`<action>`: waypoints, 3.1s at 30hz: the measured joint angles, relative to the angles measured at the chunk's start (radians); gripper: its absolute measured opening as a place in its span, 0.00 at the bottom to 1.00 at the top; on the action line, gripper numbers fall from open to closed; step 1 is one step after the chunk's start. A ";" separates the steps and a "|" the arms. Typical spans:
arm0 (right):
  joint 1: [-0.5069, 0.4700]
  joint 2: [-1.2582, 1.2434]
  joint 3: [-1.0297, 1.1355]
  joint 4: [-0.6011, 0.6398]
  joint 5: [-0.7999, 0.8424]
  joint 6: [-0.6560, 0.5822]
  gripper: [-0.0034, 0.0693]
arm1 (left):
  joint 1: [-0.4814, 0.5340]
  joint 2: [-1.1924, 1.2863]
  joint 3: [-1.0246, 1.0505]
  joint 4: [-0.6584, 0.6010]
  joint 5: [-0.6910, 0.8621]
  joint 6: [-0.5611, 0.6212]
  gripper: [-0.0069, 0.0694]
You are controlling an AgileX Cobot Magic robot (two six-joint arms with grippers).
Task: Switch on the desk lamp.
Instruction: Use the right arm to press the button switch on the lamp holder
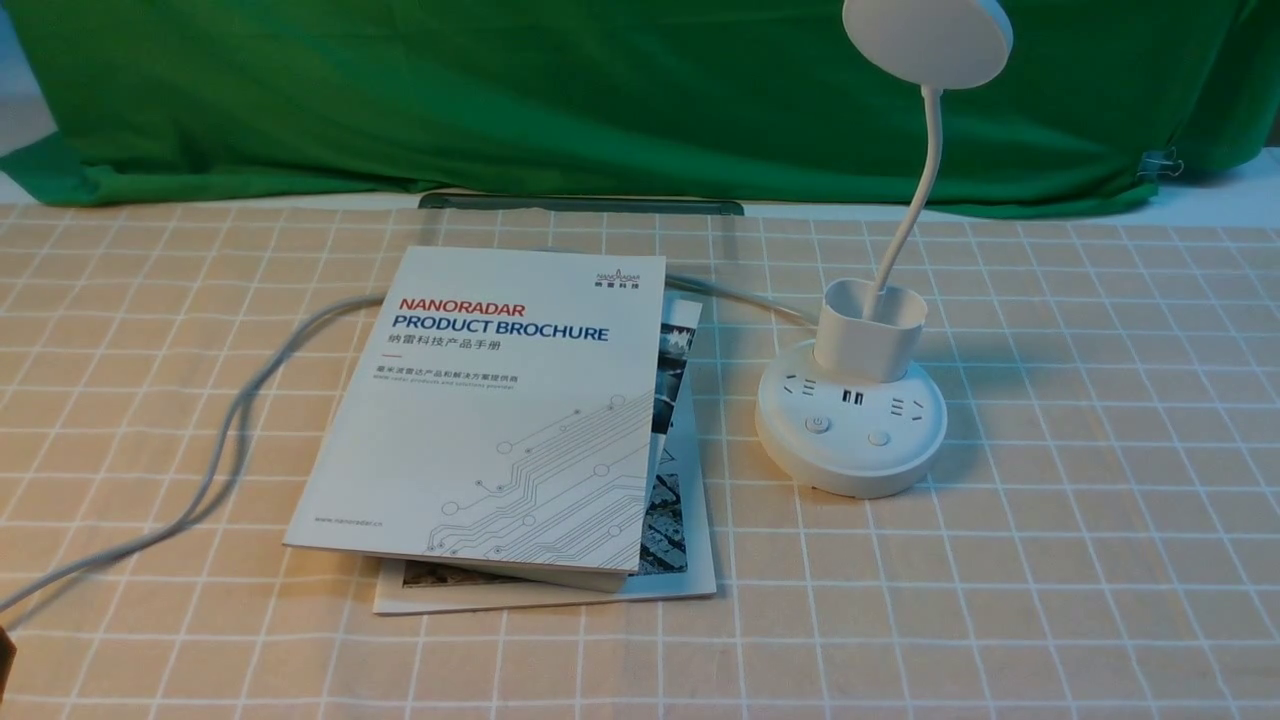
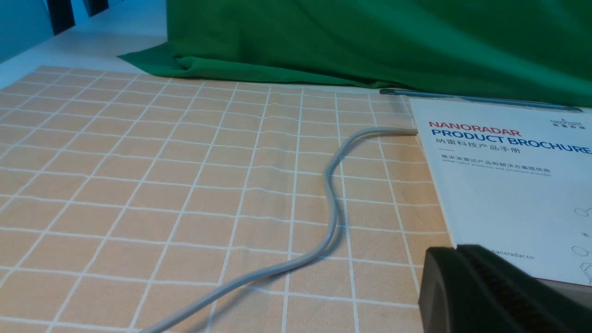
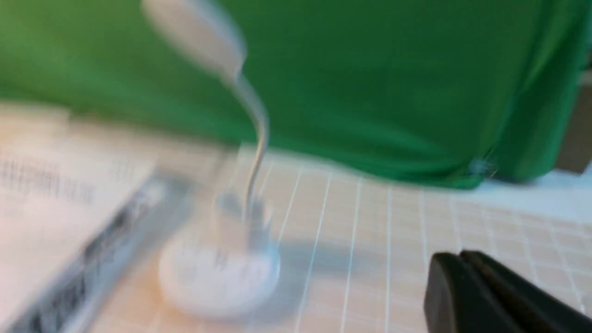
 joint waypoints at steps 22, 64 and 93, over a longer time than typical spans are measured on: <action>0.328 1.021 -0.462 -0.214 0.266 0.002 0.09 | 0.000 0.000 0.000 0.000 0.000 0.000 0.12; 0.328 1.276 -0.502 -0.179 0.046 -0.004 0.09 | 0.000 0.000 0.000 0.000 0.000 0.000 0.12; 0.326 0.903 -0.379 -0.245 0.104 0.124 0.10 | 0.000 0.000 0.000 0.000 0.000 0.000 0.12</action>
